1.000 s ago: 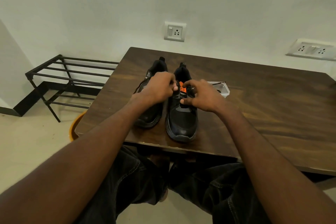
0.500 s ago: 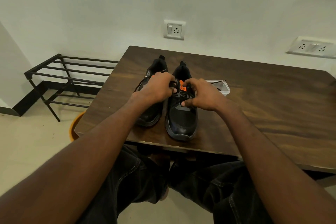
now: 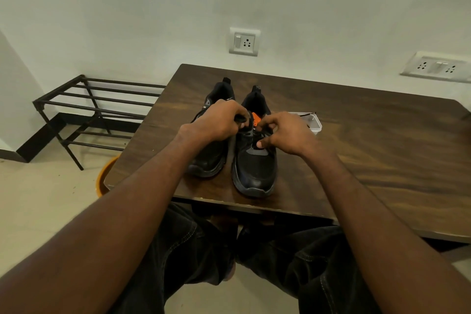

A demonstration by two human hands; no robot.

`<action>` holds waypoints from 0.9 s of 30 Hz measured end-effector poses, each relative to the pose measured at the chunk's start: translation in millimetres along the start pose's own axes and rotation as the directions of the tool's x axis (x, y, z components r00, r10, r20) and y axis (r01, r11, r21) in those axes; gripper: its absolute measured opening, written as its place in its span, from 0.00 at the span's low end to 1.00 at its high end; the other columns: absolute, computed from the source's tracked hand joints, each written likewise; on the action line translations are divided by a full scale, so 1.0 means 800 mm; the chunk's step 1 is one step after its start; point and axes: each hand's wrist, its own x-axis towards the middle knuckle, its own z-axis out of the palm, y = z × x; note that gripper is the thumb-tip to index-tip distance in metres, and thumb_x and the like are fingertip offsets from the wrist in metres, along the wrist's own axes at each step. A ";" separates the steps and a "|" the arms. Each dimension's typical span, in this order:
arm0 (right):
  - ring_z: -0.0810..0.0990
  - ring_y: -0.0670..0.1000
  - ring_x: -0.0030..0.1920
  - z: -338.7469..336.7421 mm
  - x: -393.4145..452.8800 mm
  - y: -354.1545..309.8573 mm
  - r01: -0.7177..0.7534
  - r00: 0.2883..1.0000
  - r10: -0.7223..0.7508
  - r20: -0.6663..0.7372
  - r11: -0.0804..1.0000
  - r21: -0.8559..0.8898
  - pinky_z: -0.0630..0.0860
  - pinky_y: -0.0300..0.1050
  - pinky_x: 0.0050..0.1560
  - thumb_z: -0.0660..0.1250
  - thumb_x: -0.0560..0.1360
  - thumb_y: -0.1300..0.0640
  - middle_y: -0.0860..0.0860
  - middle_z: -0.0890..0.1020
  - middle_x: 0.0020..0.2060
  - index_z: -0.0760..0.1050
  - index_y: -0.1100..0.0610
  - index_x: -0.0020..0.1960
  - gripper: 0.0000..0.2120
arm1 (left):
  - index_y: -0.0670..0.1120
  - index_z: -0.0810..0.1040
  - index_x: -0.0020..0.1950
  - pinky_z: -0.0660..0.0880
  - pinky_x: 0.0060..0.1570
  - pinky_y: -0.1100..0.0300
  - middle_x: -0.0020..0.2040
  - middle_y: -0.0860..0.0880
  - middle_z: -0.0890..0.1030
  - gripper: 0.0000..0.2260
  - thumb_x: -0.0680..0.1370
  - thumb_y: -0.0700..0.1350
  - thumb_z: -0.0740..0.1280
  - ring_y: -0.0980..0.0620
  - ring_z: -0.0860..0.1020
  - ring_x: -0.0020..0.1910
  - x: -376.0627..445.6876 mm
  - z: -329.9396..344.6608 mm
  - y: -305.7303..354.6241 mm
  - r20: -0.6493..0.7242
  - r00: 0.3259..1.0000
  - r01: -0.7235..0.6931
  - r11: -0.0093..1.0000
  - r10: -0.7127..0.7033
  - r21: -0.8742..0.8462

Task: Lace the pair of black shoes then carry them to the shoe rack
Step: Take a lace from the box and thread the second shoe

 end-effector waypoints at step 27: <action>0.85 0.51 0.36 0.025 -0.002 -0.031 -0.199 0.957 0.271 -0.105 0.873 0.445 0.82 0.51 0.40 0.78 0.73 0.43 0.52 0.86 0.33 0.84 0.58 0.37 0.18 | 0.50 0.82 0.55 0.78 0.48 0.54 0.43 0.53 0.81 0.12 0.75 0.35 0.70 0.50 0.81 0.46 -0.005 -0.021 -0.012 -0.161 0.983 0.094 0.995 -0.090 0.015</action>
